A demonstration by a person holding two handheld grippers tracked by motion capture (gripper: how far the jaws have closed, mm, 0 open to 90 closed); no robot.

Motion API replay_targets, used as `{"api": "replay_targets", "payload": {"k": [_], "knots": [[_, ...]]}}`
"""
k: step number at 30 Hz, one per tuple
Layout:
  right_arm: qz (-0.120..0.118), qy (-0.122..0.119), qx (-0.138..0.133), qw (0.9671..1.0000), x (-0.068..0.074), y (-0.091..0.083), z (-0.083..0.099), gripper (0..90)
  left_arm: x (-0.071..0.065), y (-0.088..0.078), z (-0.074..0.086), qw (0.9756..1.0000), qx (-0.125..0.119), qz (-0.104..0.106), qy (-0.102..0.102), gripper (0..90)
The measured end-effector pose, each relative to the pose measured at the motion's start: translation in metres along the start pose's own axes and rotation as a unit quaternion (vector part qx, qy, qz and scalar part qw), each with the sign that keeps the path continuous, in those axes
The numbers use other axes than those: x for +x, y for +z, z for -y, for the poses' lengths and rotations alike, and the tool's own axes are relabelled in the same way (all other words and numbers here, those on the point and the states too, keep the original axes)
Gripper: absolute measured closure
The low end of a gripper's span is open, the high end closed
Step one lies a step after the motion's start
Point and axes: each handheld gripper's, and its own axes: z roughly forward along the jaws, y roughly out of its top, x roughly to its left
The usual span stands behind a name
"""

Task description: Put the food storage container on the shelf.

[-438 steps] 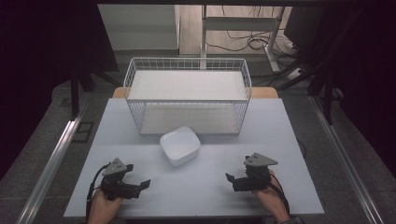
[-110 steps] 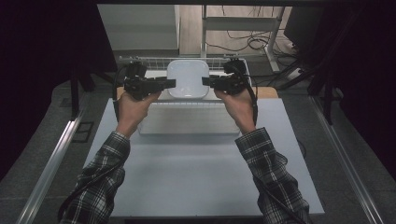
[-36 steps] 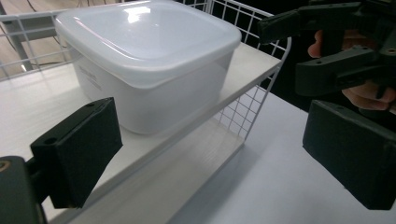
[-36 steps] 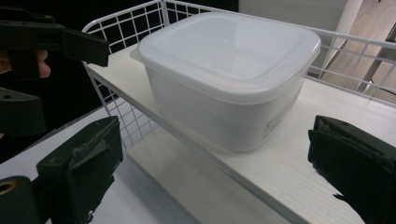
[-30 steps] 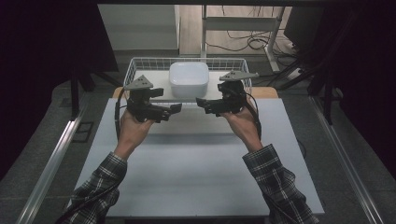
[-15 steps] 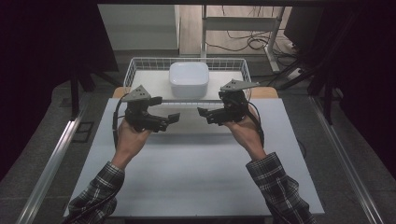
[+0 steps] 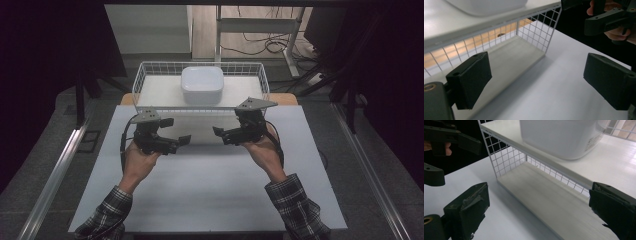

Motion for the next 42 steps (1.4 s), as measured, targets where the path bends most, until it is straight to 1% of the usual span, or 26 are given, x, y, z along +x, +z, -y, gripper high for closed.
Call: {"api": "replay_targets", "payload": {"k": [3,4,6,8,10,13,17,19,20,22,23,24,30,34,36,42], "knots": [[0.001,-0.002,0.002,1.0000,0.001,0.000,0.003,2.8,0.000,0.001,0.007,0.9999,0.002,0.011,-0.011,7.3],[0.001,-0.005,0.004,1.0000,0.003,-0.001,0.007,2.8,0.000,0.001,0.010,0.9999,0.003,0.010,-0.012,7.3],[0.001,-0.006,0.004,1.0000,0.004,-0.001,0.009,2.8,0.000,0.000,0.016,0.9999,0.001,0.009,-0.014,7.3],[0.004,-0.010,0.005,0.9999,0.006,-0.002,0.015,2.9,-0.001,0.000,0.021,0.9999,0.002,0.007,-0.014,6.9],[0.004,-0.010,0.005,0.9999,0.007,-0.002,0.017,2.9,-0.002,0.001,0.027,0.9999,0.003,0.005,-0.012,6.9],[0.005,-0.012,0.007,0.9999,0.010,-0.001,0.024,2.8,-0.003,0.001,0.037,0.9999,0.011,0.001,-0.008,6.9],[0.008,-0.016,0.009,0.9998,0.014,-0.001,0.033,2.8,-0.005,0.001,0.051,0.9998,0.012,0.006,-0.013,6.9],[0.007,-0.013,0.008,0.9999,0.016,0.000,0.039,2.9,-0.005,0.002,0.058,0.9996,0.026,0.005,-0.010,7.0],[0.005,-0.010,0.010,0.9999,0.016,0.000,0.042,2.9,-0.006,0.003,0.060,0.9996,0.027,0.001,-0.007,7.0],[0.005,-0.013,0.018,0.9997,0.017,0.002,0.046,2.9,-0.007,0.004,0.064,0.9995,0.030,0.004,-0.007,7.1],[0.008,-0.017,0.015,0.9997,0.017,0.001,0.051,3.0,-0.008,0.004,0.066,0.9995,0.032,0.005,-0.006,7.1],[0.008,-0.017,0.015,0.9997,0.017,0.001,0.051,3.0,-0.009,0.004,0.068,0.9995,0.032,0.004,-0.004,7.1],[-0.004,-0.016,0.020,0.9997,0.021,0.000,0.064,3.1,-0.017,0.003,0.082,0.9993,0.037,-0.002,0.007,7.1],[-0.010,-0.019,0.025,0.9995,0.025,-0.001,0.071,3.1,-0.019,0.002,0.086,0.9991,0.039,-0.008,0.012,7.1],[-0.010,-0.023,0.029,0.9993,0.026,0.000,0.075,3.1,-0.020,0.001,0.087,0.9992,0.037,-0.008,0.010,7.1],[-0.014,-0.020,0.042,0.9988,0.028,0.000,0.086,3.1,-0.021,-0.001,0.094,0.9991,0.040,-0.011,0.006,7.1]]}}
